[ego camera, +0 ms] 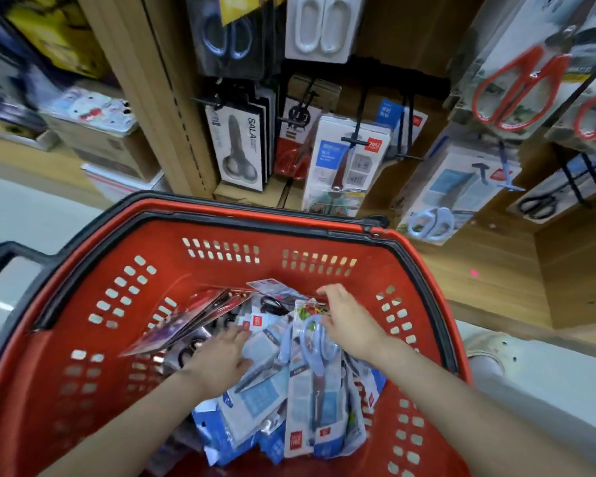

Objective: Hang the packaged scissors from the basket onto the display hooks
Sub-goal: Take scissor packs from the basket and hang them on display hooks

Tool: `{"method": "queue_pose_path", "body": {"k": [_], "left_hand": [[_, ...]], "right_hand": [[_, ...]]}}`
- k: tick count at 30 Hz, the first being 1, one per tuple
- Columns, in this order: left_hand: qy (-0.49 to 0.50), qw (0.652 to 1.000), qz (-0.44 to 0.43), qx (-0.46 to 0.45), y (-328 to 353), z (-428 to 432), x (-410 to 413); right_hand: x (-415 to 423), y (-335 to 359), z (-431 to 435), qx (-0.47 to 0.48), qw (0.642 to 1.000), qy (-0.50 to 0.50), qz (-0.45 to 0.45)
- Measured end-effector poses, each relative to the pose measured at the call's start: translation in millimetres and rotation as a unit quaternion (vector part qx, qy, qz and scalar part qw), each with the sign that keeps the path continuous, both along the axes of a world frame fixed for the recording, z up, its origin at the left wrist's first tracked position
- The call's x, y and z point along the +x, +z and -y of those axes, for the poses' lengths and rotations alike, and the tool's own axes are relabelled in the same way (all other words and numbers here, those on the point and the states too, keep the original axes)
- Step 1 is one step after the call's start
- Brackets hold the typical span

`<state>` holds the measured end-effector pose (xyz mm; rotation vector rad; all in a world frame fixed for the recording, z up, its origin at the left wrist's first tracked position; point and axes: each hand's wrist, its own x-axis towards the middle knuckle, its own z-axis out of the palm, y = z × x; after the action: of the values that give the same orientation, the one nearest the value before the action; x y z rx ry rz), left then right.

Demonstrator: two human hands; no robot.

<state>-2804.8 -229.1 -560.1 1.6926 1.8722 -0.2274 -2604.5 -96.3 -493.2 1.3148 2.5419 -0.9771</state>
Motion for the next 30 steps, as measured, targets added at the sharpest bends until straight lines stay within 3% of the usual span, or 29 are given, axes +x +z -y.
{"method": "queue_pose_path", "body": {"k": [3,8,11,14,20,24,30], "left_hand": [[0.008,1.0,0.015,-0.026,-6,1,6],[0.082,0.995,0.036,0.041,-10,4,13],[0.155,0.984,0.075,0.055,-9,3,14],[0.215,0.969,0.123,-0.009,-7,0,15],[0.162,0.96,0.191,-0.127,-9,3,21],[0.162,0.96,0.193,-0.125,9,-2,20],[0.283,0.899,0.316,-0.111,43,1,4]], "right_hand": [[-8,-40,-3,-0.093,0.994,-0.054,0.037],[-8,-75,-4,-0.126,0.986,-0.087,0.066],[-12,-84,-4,-0.075,0.991,-0.072,0.087],[-15,-84,-8,0.012,0.99,-0.02,0.139],[-14,-49,-19,-0.002,0.984,0.047,0.174],[-10,-15,-18,0.034,0.978,0.112,0.175],[0,55,-7,0.147,0.968,0.157,0.125]]}}
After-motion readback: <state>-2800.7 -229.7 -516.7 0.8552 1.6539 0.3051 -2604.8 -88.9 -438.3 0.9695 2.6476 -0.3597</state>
